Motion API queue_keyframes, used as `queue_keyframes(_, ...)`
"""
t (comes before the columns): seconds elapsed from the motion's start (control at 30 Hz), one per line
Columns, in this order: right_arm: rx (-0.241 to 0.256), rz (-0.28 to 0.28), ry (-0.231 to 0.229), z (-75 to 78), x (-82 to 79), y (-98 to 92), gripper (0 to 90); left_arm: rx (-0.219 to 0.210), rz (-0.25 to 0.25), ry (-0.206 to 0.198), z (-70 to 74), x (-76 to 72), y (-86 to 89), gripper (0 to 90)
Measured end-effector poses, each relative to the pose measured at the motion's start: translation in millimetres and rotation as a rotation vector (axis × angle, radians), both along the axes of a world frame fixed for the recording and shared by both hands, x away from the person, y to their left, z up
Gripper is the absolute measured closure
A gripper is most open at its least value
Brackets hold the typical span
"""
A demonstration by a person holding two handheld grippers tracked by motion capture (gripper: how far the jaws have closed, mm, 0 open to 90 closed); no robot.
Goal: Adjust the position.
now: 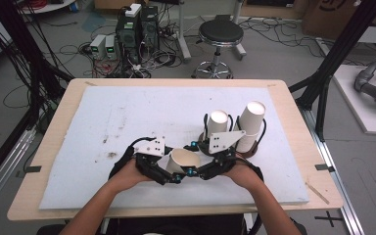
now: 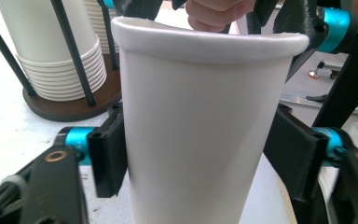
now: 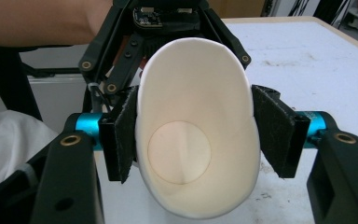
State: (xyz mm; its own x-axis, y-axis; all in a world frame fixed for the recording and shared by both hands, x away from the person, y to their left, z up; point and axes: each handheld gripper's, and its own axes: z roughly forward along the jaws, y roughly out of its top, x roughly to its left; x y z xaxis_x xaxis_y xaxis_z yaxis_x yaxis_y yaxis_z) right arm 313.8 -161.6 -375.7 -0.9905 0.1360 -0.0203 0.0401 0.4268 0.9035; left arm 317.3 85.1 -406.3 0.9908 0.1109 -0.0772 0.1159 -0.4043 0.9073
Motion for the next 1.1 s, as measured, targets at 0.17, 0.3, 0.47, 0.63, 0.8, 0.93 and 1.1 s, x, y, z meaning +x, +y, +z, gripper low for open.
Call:
queue_keyframes(0.17, 0.02, 0.012, 0.01, -0.4, 0.9, 0.4, 30.1, -0.015, -0.022, -0.011, 1.2, -0.2, 1.5, 34.5)
queue_keyframes(0.3, 0.105, -0.01, 0.038, 1.5, 0.4, -3.3, 19.9, -0.061, -0.009, -0.006, 3.9, 0.7, 5.4, 34.6)
queue_keyframes(0.47, 0.14, -0.06, 0.042, 4.6, 3.1, -13.5, 19.9, -0.116, 0.05, -0.01, 6.6, 5.5, 15.7, 35.1)
queue_keyframes(0.63, 0.131, -0.125, 0.034, 2.3, 6.2, -19.9, 19.9, -0.163, 0.166, -0.019, 8.4, 11.9, 30.4, 35.1)
queue_keyframes(0.8, 0.124, -0.151, 0.048, -1.5, 7.0, -27.6, 20.0, -0.21, 0.289, -0.051, 11.8, 16.1, 48.8, 35.1)
queue_keyframes(0.93, 0.104, -0.158, 0.039, -5.2, 3.5, -36.2, 20.0, -0.243, 0.389, -0.075, 13.9, 18.1, 63.9, 35.0)
queue_keyframes(1.1, 0.083, -0.188, 0.047, -10.2, -0.2, -48.0, 20.0, -0.259, 0.469, -0.106, 15.7, 20.0, 78.1, 35.0)
